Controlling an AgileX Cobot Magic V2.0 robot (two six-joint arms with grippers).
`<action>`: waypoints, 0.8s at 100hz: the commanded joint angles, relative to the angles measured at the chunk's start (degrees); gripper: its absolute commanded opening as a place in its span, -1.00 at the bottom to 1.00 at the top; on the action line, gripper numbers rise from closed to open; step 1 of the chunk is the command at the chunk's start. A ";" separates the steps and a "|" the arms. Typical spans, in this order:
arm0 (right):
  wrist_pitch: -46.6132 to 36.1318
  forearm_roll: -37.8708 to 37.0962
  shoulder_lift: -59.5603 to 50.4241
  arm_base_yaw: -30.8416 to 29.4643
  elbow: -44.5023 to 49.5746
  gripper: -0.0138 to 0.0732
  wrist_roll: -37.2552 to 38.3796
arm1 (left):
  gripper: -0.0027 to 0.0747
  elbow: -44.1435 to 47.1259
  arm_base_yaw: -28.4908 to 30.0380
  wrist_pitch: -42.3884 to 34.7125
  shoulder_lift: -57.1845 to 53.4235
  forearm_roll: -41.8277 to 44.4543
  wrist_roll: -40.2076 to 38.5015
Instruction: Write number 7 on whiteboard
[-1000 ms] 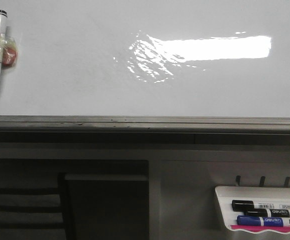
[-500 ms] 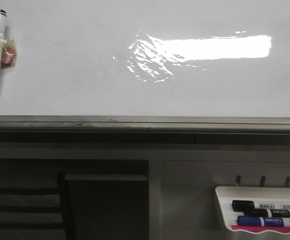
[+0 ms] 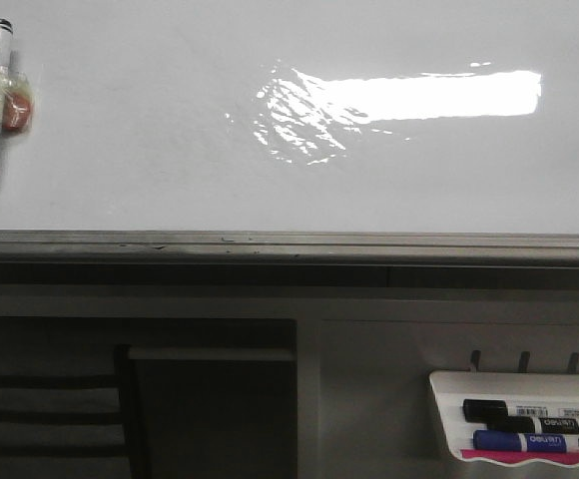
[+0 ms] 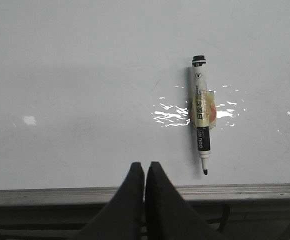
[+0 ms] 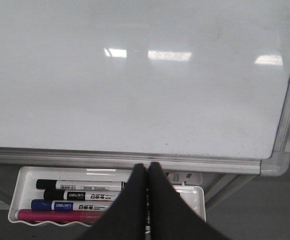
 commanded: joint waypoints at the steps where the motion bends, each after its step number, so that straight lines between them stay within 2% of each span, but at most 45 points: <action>1: -3.04 -0.10 0.29 -0.20 -2.17 -0.85 -0.42 | -0.98 -1.90 -0.51 -3.88 0.55 -0.72 -0.41; 8: -3.27 -0.10 0.29 -0.20 -2.17 -0.77 -0.42 | -0.98 -1.90 -0.51 -4.23 0.55 -1.27 -0.64; 14: -3.62 -0.10 0.29 -0.20 -2.17 -0.57 -0.42 | -0.89 -1.90 -0.51 -4.22 0.55 -1.27 -0.69; 21: -3.90 -0.10 0.29 -0.20 -2.17 -0.24 -0.42 | -0.56 -1.90 -0.51 -4.53 0.55 -1.27 -0.69; 28: -4.70 -0.10 0.29 -0.20 -2.17 0.08 -0.42 | -0.09 -1.90 -0.51 -5.69 0.55 -1.27 -0.69; 29: -4.85 -0.10 0.29 -0.20 -2.17 0.11 -0.42 | 0.04 -1.90 -0.51 -6.02 0.55 -1.36 -0.69; 30: -5.16 -0.10 0.29 -0.20 -2.17 0.15 -0.42 | 0.04 -1.90 -0.51 -6.19 0.55 -1.36 -0.69; 33: -5.89 -0.10 0.29 -0.20 -2.17 0.23 -0.42 | 0.23 -1.90 -0.51 -6.88 0.55 -1.65 -0.69; 40: -7.06 -0.10 0.29 -0.20 -2.17 0.31 -0.42 | 0.42 -1.90 0.32 -7.92 0.55 -2.02 -0.69; 64: -6.32 -0.10 0.29 -0.20 -2.17 0.30 -0.42 | 0.38 -1.90 0.32 -8.06 0.55 -4.45 -0.69; 80: -6.05 1.51 0.29 -0.20 -2.17 0.30 -0.42 | 0.29 -1.80 -0.24 -9.19 0.71 -10.48 -0.69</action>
